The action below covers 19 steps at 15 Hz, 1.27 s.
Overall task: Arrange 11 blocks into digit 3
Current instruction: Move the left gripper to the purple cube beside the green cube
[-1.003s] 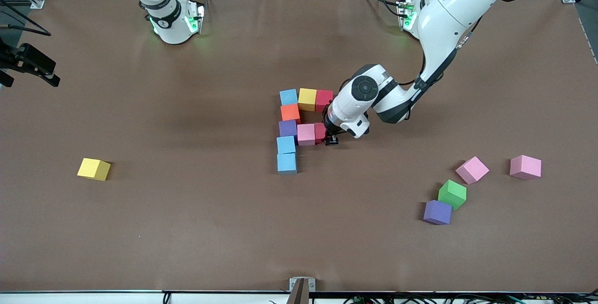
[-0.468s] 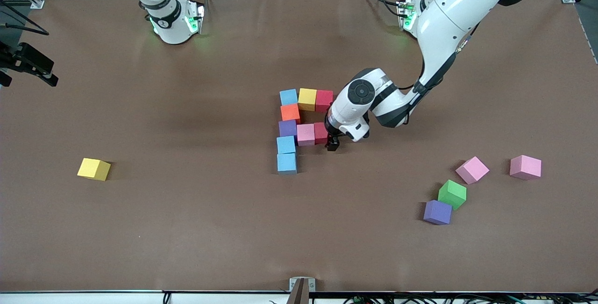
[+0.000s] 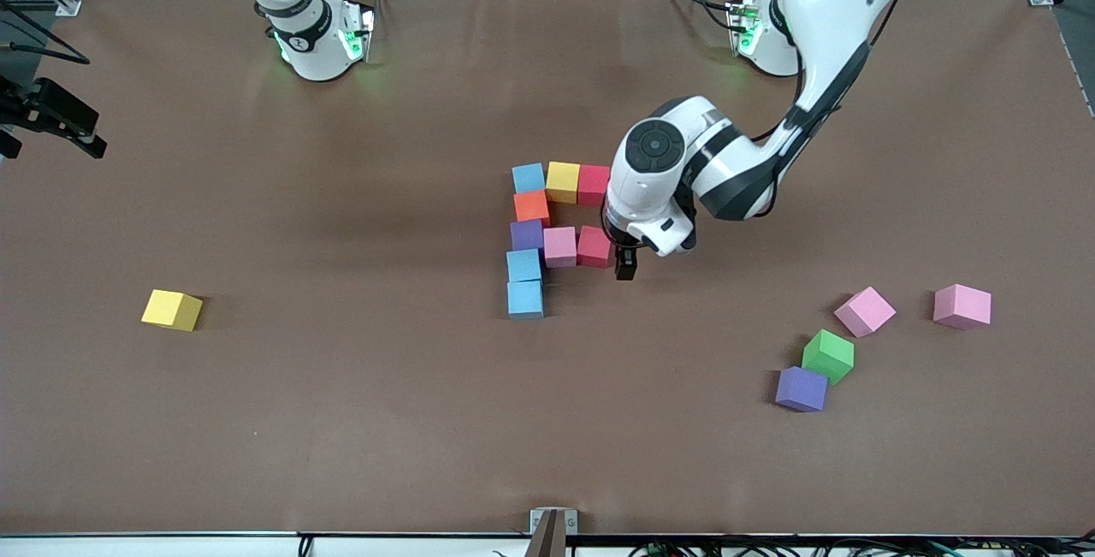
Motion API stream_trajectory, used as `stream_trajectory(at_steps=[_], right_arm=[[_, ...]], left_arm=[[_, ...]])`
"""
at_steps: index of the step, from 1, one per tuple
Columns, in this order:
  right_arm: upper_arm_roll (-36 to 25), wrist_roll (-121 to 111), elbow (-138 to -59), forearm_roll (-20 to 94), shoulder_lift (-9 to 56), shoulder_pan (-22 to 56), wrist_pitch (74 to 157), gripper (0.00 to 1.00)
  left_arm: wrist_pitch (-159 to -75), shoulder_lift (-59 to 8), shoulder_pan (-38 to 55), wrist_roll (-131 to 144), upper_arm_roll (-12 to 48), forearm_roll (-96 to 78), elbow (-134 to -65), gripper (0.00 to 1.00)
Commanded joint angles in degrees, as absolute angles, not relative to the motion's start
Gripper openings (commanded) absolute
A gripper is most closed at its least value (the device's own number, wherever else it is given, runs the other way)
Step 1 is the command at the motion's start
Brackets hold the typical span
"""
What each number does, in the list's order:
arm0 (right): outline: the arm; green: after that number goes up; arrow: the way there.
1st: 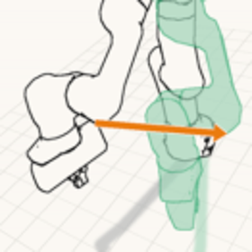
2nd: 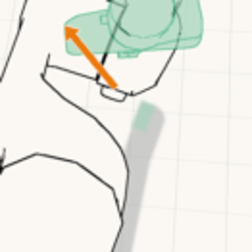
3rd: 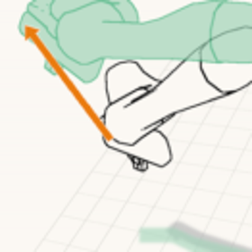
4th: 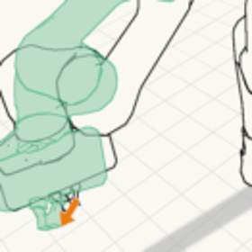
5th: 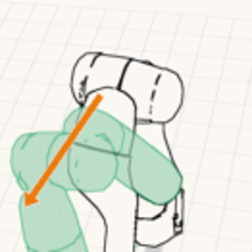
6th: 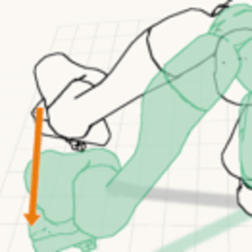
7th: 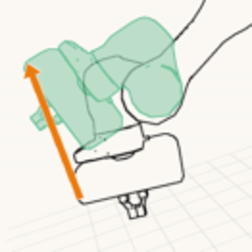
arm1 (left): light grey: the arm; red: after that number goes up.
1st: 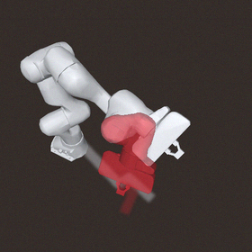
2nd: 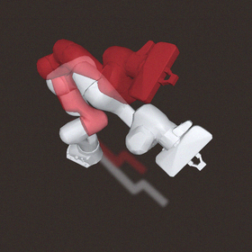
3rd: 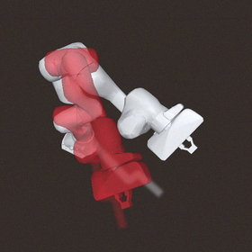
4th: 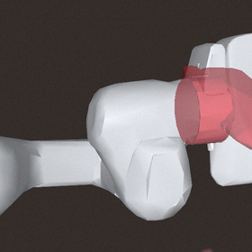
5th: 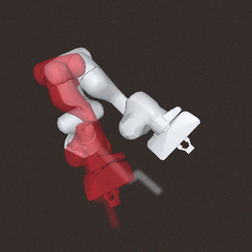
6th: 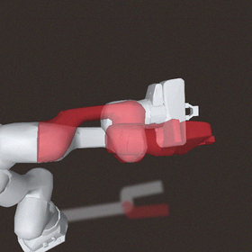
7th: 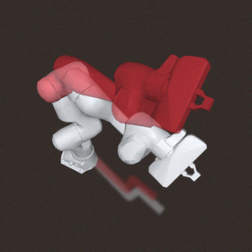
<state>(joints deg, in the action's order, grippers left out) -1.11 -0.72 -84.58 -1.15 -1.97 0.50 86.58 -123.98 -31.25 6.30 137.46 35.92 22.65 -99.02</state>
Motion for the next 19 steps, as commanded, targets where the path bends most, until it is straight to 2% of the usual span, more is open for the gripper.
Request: stream_trajectory(at_steps=[1,7,11,14,17,19], right_arm=[[-1.1,-0.3,-83.6,-1.5,-1.7,0.4,85.8,1.0],[-1.0,-0.2,-83.6,-1.3,-1.6,0.4,86.0,1.0],[-1.0,-0.2,-83.6,-1.3,-1.6,0.4,86.0,1.0],[-1.0,-0.3,-83.6,-1.3,-1.6,0.4,86.0,1.0],[-1.0,-0.2,-83.6,-1.3,-1.6,0.4,86.0,1.0],[-1.0,-0.2,-83.6,-1.3,-1.6,0.4,86.0,1.0]], left_arm=[[-118.0,-31.5,4.6,129.2,35.9,22.4,-92.5,1.0],[-117.9,-31.3,-4.7,106.0,36.1,21.9,-89.5,1.0],[-117.7,-33.2,-12.2,79.3,35.9,17.3,-89.2,1.0],[-117.5,-34.9,-15.6,68.9,35.5,17.7,-88.9,1.0],[-117.6,-38.4,-15.8,63.1,34.2,18.0,-84.7,1.0],[-118.0,-42.6,-15.6,60.8,34.0,17.9,-79.1,1.0]])
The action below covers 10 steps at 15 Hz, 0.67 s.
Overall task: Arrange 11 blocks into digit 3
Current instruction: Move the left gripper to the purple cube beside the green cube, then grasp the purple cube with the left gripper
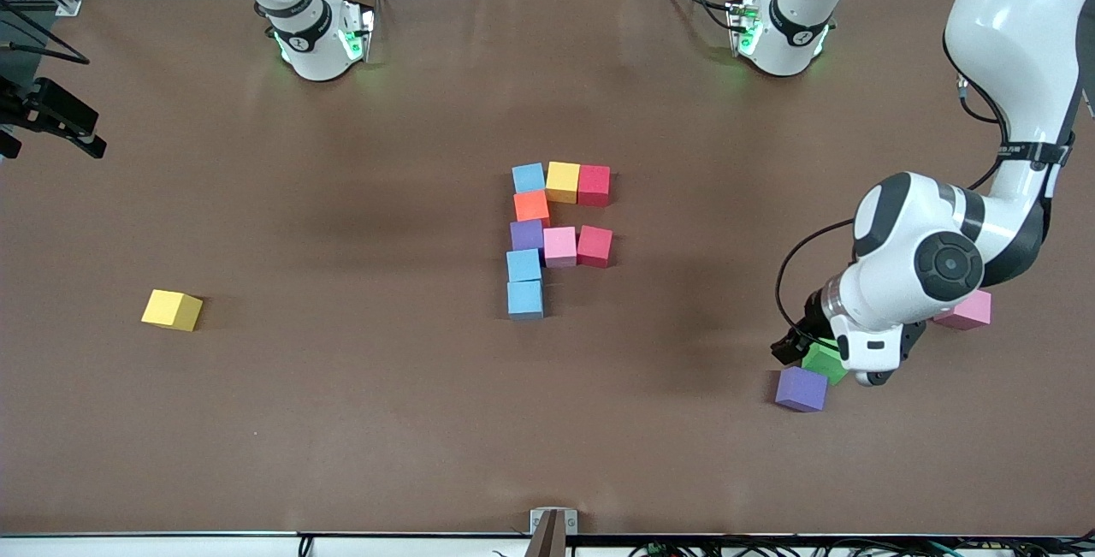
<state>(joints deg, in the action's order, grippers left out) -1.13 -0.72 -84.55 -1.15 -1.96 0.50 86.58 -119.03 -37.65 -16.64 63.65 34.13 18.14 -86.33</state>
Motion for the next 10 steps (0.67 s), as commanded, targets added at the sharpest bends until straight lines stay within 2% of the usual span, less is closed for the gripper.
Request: stream_trajectory(at_steps=[1,7,10], right_arm=[[-1.0,-0.2,-83.6,-1.3,-1.6,0.4,86.0,1.0],[-1.0,-0.2,-83.6,-1.3,-1.6,0.4,86.0,1.0],[-1.0,-0.2,-83.6,-1.3,-1.6,0.5,86.0,1.0]], left_arm=[[-118.0,-45.4,-15.4,60.6,33.8,18.0,-76.3,1.0],[-126.5,-49.3,-9.5,61.7,23.1,17.6,-75.2,1.0],[-127.5,-49.9,-9.6,61.3,21.5,17.7,-75.5,1.0]])
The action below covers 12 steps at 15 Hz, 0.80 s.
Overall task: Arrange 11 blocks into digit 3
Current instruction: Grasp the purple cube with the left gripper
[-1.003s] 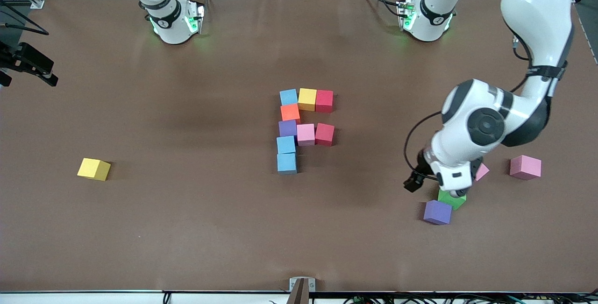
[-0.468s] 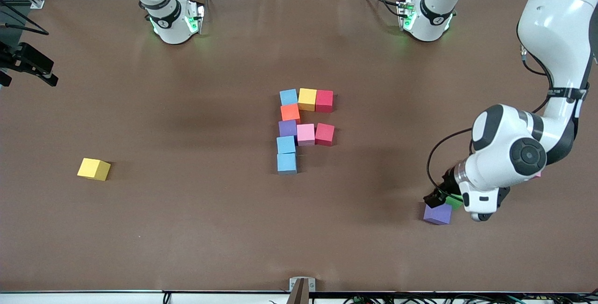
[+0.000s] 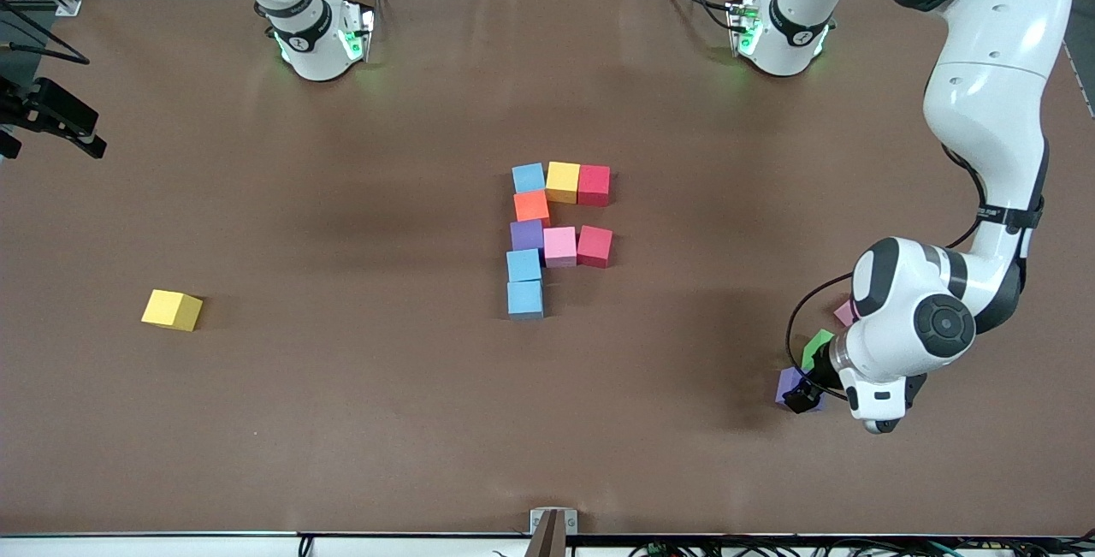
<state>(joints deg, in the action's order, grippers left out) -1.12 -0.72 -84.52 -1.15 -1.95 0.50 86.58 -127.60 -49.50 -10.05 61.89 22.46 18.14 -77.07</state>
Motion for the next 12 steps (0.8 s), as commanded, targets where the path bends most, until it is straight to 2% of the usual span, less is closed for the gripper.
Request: stream_trajectory(at_steps=[1,8,12], right_arm=[[-1.0,-0.2,-83.6,-1.3,-1.6,0.5,86.0,1.0],[-1.0,-0.2,-83.6,-1.3,-1.6,0.5,86.0,1.0],[-1.0,-0.2,-83.6,-1.3,-1.6,0.5,86.0,1.0]], left_arm=[[-127.5,-49.8,-9.5,61.7,21.5,17.4,-75.5,1.0],[-132.4,-51.9,-9.6,61.9,20.7,17.4,-75.3,1.0],[-132.3,-51.8,-9.8,62.0,20.3,17.2,-75.4,1.0]])
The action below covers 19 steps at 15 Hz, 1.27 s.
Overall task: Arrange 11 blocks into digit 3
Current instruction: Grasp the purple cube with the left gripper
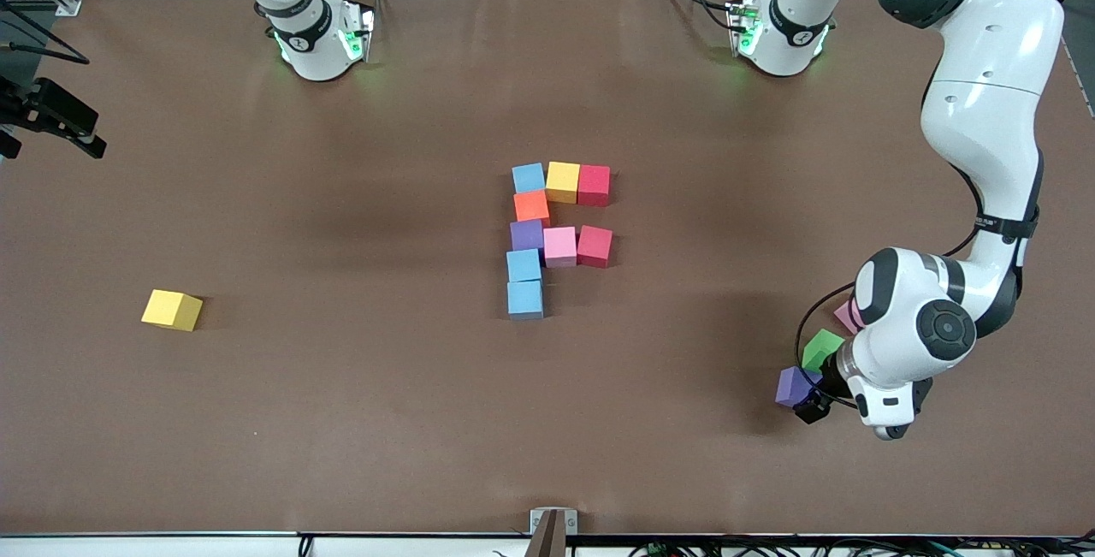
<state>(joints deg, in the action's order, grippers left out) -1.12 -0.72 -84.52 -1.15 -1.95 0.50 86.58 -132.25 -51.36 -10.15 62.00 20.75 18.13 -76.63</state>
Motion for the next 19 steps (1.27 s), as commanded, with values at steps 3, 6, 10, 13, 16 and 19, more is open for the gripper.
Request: stream_trajectory(at_steps=[3,6,10,13,16,19], right_arm=[[-1.0,-0.3,-83.6,-1.3,-1.6,0.5,86.0,1.0],[-1.0,-0.3,-83.6,-1.3,-1.6,0.5,86.0,1.0],[-1.0,-0.3,-83.6,-1.3,-1.6,0.5,86.0,1.0],[-1.0,-0.3,-83.6,-1.3,-1.6,0.5,86.0,1.0],[-1.0,-0.3,-83.6,-1.3,-1.6,0.5,86.0,1.0],[-1.0,-0.3,-83.6,-1.3,-1.6,0.5,86.0,1.0]], left_arm=[[-132.4,-52.6,-9.8,62.0,20.3,17.1,-75.3,1.0],[-132.6,-53.4,-9.8,62.1,20.3,17.1,-75.3,0.88],[-133.4,-54.1,-9.5,62.2,20.3,17.1,-75.2,0.79],[-133.5,-54.5,-9.4,62.3,20.3,17.1,-75.3,0.62],[-133.5,-54.6,-7.7,63.4,20.3,17.2,-75.3,0.36],[-133.4,-54.1,-5.2,67.9,20.5,16.4,-75.3,0.14]])
